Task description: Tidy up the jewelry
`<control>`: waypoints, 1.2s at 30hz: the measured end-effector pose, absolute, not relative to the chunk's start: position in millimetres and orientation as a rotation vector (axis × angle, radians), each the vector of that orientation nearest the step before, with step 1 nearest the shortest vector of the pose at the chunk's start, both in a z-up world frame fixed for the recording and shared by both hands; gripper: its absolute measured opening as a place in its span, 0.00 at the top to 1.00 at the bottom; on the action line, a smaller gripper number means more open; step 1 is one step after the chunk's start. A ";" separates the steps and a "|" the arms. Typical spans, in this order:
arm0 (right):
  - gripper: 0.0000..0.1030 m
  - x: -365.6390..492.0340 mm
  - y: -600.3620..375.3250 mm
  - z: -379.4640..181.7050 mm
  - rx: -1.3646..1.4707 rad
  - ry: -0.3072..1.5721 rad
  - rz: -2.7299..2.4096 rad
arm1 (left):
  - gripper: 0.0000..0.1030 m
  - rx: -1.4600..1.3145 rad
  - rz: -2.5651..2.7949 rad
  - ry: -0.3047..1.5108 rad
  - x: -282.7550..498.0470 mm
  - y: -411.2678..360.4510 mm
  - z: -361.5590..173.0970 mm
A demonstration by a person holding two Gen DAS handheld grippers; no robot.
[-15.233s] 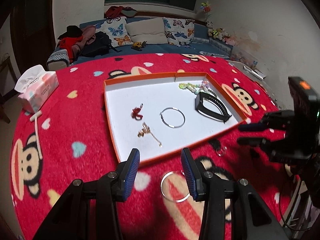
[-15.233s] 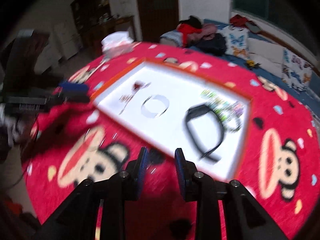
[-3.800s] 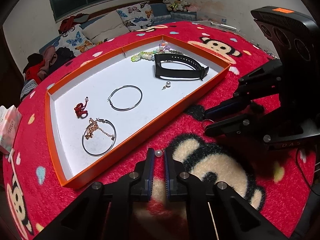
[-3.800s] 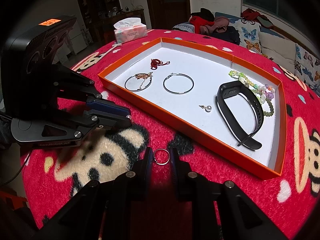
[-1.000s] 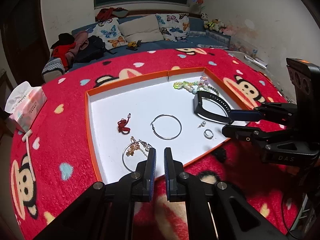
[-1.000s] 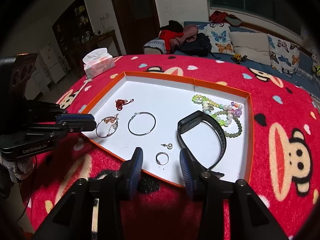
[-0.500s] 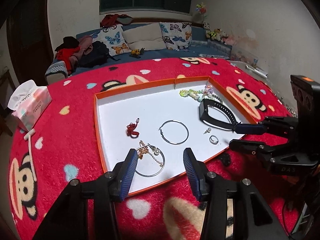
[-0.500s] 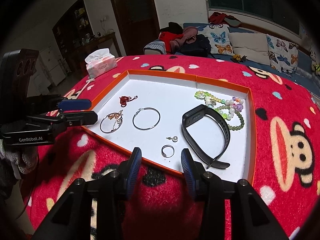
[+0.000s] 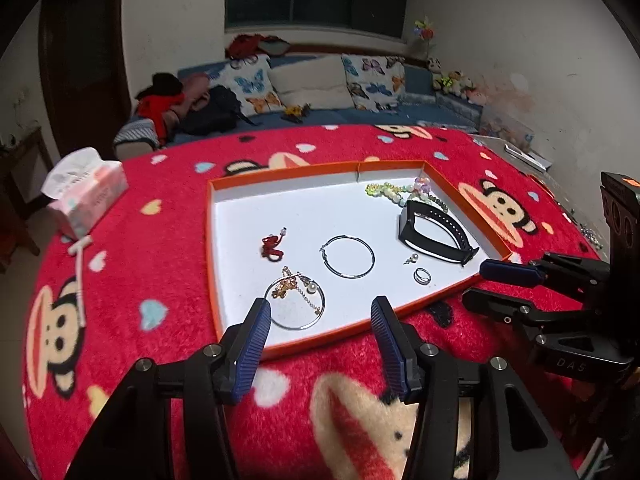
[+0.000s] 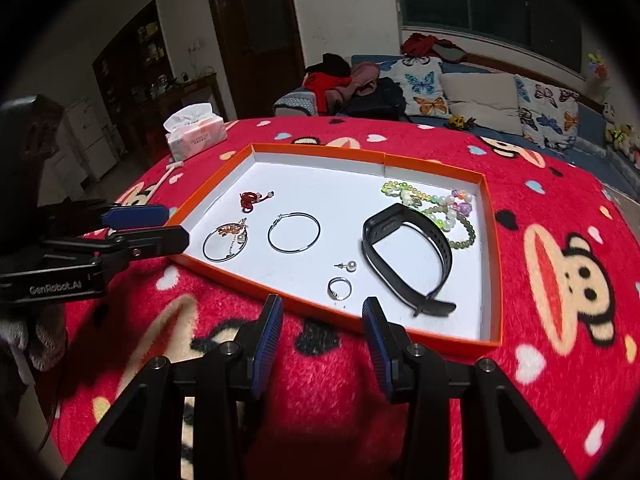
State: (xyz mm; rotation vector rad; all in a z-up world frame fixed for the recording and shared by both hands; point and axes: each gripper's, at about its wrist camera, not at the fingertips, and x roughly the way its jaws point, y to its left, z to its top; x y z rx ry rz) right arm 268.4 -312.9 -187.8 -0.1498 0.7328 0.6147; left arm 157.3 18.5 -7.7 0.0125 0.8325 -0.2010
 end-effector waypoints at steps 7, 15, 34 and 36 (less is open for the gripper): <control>0.56 244.9 -319.5 -183.7 -0.157 0.658 0.546 | 0.28 0.013 -0.138 0.756 115.1 11.5 -6.0; 0.56 223.7 -318.6 -188.5 -0.170 0.577 0.496 | 0.19 -0.027 -0.075 0.706 87.5 8.6 -15.5; 0.52 206.3 -315.8 -195.6 -0.182 0.528 0.427 | 0.14 0.027 0.003 0.684 78.0 8.2 -44.0; 0.50 203.6 -314.1 -195.4 -0.194 0.521 0.426 | 0.13 0.031 0.008 0.673 76.6 7.5 -42.2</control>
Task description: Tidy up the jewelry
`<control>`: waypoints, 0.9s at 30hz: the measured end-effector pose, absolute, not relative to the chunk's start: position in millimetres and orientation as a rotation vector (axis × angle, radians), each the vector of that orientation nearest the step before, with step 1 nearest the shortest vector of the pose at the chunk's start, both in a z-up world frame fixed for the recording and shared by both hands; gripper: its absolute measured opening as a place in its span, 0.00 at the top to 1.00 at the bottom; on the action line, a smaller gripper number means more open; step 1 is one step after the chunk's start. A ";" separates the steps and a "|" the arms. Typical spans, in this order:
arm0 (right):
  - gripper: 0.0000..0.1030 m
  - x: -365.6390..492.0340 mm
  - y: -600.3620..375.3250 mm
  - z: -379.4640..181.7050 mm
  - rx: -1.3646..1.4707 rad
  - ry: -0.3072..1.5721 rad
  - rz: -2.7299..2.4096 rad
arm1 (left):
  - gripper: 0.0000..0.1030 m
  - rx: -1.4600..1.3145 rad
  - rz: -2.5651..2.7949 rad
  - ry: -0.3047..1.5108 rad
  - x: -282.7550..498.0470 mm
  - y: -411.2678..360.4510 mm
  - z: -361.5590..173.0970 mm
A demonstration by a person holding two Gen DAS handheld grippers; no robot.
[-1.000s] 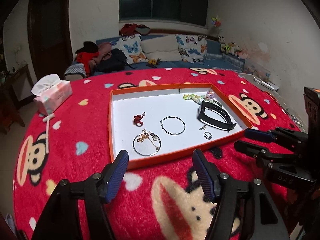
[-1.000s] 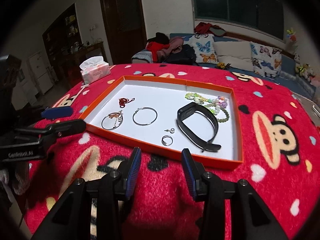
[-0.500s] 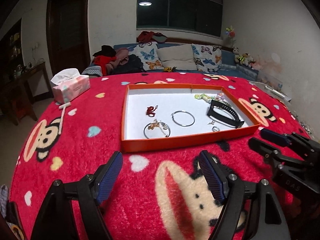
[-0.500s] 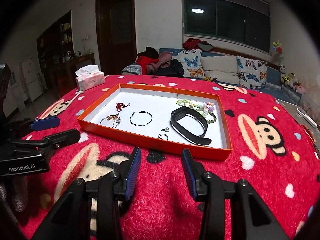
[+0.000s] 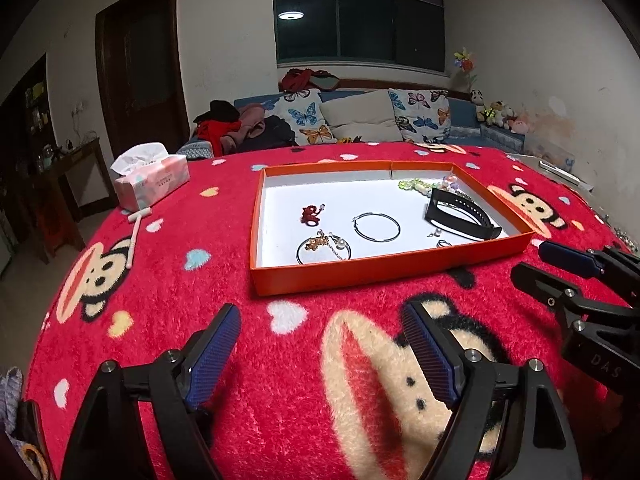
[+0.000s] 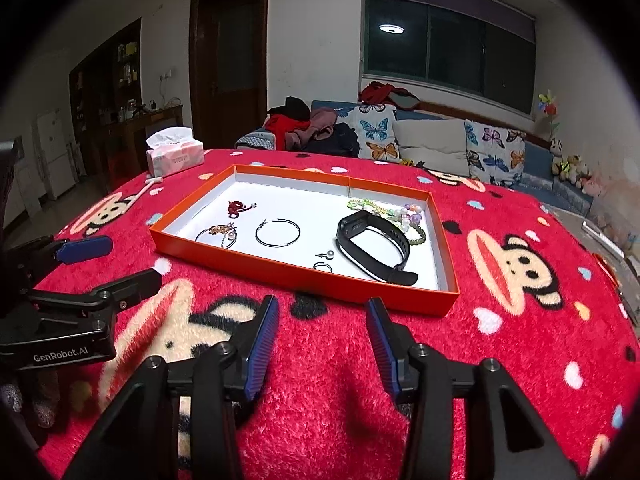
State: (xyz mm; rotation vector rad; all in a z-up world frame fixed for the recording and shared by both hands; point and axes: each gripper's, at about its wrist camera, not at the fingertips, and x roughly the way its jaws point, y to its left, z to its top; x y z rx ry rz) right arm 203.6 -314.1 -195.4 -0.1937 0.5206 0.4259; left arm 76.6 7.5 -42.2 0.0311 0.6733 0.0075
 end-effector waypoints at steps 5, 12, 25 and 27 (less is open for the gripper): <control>0.46 203.1 -314.8 -195.4 -0.193 0.519 0.419 | 0.12 0.018 0.022 0.646 74.7 9.7 -38.0; 0.45 207.4 -318.2 -196.4 -0.172 0.538 0.410 | 0.12 -0.016 0.044 0.618 76.9 18.3 -32.8; 0.45 208.5 -318.7 -197.2 -0.174 0.550 0.408 | 0.11 -0.014 0.053 0.638 78.5 20.6 -37.5; 0.45 208.6 -318.8 -197.8 -0.173 0.552 0.407 | 0.11 -0.016 0.054 0.639 78.6 20.6 -38.0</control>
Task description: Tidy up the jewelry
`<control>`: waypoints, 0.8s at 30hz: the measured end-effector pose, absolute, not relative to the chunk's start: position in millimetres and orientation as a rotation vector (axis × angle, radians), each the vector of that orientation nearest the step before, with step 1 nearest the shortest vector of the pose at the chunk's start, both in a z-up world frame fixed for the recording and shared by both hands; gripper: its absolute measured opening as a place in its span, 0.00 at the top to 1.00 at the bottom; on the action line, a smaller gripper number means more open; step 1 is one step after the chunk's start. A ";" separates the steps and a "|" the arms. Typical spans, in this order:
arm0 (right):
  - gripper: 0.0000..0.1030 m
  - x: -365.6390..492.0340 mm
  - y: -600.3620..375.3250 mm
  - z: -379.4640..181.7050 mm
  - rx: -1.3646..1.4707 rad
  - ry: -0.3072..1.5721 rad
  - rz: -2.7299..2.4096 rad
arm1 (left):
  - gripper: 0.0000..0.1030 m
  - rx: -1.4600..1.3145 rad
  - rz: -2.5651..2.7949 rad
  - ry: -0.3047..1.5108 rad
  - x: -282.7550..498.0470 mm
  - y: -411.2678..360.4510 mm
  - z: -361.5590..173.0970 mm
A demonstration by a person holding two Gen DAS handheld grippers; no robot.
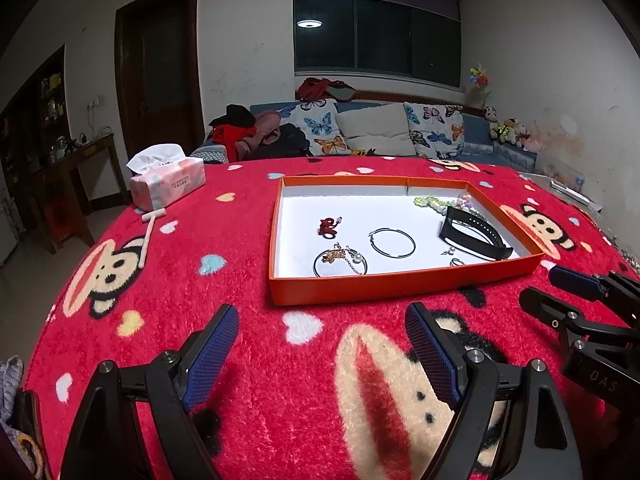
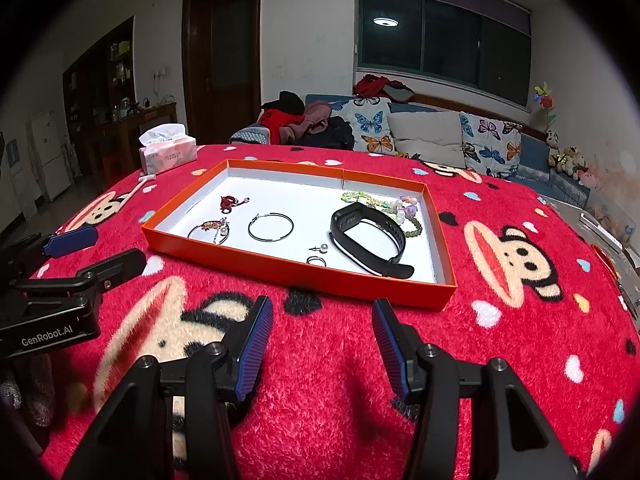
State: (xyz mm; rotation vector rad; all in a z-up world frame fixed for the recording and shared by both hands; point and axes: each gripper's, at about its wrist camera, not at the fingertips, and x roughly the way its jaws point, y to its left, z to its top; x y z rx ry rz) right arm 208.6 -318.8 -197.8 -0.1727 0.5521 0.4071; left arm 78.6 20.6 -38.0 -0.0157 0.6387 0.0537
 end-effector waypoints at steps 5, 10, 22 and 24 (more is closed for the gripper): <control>0.45 209.4 -320.1 -198.5 -0.165 0.558 0.407 | 0.11 -0.009 0.056 0.636 78.3 19.9 -38.2; 0.45 209.7 -320.6 -198.7 -0.165 0.558 0.408 | 0.11 0.003 0.055 0.635 78.7 19.5 -39.3; 0.45 209.9 -320.3 -198.8 -0.166 0.558 0.407 | 0.11 0.008 0.054 0.632 78.8 18.1 -40.1; 0.45 209.8 -320.8 -198.8 -0.166 0.558 0.407 | 0.11 0.007 0.055 0.633 78.7 18.3 -40.0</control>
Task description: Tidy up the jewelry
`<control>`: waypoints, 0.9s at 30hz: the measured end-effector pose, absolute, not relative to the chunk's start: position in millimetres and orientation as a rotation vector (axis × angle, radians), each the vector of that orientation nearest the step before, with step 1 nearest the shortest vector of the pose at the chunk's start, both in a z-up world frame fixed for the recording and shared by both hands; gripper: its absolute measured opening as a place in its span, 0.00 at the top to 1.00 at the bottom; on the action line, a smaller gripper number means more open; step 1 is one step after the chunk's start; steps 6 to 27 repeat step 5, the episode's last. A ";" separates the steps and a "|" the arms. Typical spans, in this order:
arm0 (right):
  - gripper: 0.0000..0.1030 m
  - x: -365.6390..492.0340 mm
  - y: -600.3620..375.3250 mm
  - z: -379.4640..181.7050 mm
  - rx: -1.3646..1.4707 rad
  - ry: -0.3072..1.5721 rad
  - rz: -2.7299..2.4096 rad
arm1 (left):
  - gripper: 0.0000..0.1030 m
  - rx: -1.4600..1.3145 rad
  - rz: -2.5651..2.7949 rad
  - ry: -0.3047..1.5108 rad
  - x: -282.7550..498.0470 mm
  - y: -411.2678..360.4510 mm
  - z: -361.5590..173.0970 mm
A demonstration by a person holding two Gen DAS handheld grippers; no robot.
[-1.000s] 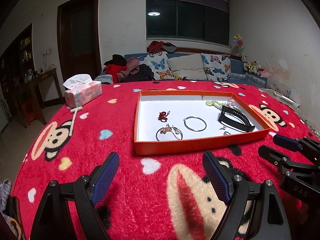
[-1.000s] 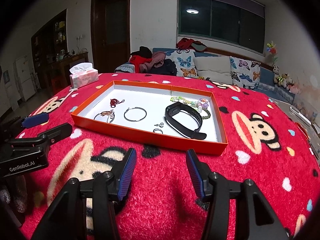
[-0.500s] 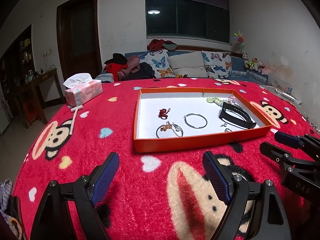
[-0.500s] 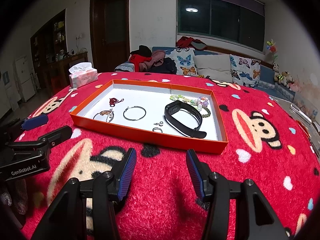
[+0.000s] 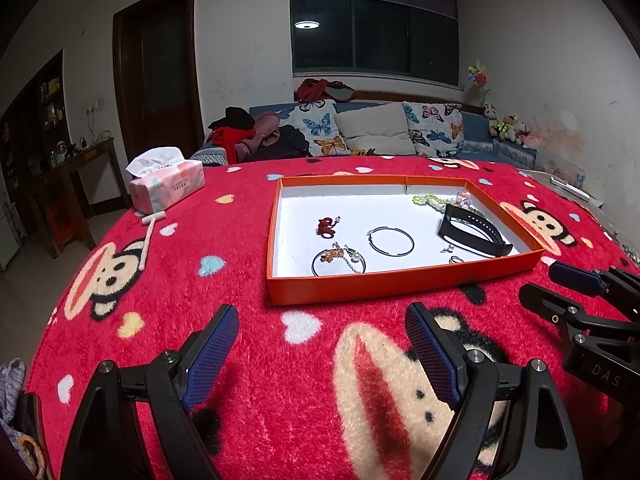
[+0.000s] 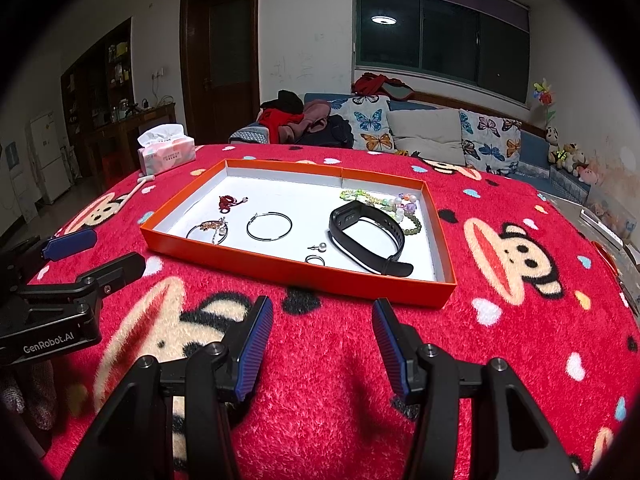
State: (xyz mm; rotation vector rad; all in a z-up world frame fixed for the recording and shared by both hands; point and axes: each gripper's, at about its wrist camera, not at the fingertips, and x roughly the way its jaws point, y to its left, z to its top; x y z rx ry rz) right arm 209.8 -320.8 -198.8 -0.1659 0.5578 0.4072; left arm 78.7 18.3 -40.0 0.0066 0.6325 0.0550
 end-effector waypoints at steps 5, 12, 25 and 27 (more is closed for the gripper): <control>0.45 209.8 -320.7 -198.7 -0.165 0.558 0.408 | 0.11 0.005 0.061 0.635 79.2 17.4 -40.1; 0.45 209.8 -320.7 -198.7 -0.165 0.558 0.408 | 0.11 0.005 0.061 0.635 79.2 17.4 -40.1; 0.45 209.8 -320.7 -198.7 -0.165 0.558 0.408 | 0.11 0.005 0.061 0.635 79.2 17.4 -40.1; 0.45 209.8 -320.7 -198.7 -0.165 0.558 0.408 | 0.11 0.005 0.061 0.635 79.2 17.4 -40.1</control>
